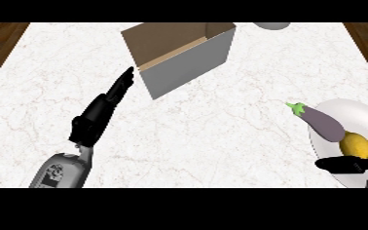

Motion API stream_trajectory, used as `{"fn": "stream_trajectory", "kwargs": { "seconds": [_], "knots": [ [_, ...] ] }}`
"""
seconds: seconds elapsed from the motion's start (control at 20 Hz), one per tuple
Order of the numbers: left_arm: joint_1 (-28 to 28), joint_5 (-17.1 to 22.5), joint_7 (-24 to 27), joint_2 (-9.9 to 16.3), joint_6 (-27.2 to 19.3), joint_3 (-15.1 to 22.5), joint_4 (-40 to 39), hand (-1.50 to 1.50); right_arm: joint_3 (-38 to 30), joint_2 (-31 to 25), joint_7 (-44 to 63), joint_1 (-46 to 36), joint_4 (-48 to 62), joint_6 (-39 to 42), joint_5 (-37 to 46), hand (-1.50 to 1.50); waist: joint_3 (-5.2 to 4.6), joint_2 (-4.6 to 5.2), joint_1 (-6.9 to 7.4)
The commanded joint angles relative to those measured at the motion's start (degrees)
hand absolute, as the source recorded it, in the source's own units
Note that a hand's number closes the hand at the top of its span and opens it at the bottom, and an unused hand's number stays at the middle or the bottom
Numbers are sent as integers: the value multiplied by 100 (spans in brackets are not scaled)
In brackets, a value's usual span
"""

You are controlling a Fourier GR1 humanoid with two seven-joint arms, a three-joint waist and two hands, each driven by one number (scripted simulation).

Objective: Pick the lemon from the plate and place it in the cardboard box

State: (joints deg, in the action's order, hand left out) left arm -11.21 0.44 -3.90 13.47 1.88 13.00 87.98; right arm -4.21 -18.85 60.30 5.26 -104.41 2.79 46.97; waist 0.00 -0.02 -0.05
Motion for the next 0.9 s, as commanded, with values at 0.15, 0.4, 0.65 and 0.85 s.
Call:
{"fn": "stream_trajectory", "kwargs": {
  "seconds": [0.15,0.4,0.65,0.85],
  "knots": [
    [-11,-129,-310,-149,187,-119,300,0,190,486,519,95,-274,323,262,-150,-1,-3,0],
    [-94,-363,-193,-427,64,-163,60,0,-222,475,-19,-269,777,228,123,-150,1,3,5],
    [4,-492,316,-505,332,-277,-317,0,-396,554,-272,-456,1254,133,245,-150,0,4,0],
    [-255,-623,-400,-671,203,-254,118,0,-525,451,-483,-251,1321,219,252,-150,1,2,-7]
  ]
}}
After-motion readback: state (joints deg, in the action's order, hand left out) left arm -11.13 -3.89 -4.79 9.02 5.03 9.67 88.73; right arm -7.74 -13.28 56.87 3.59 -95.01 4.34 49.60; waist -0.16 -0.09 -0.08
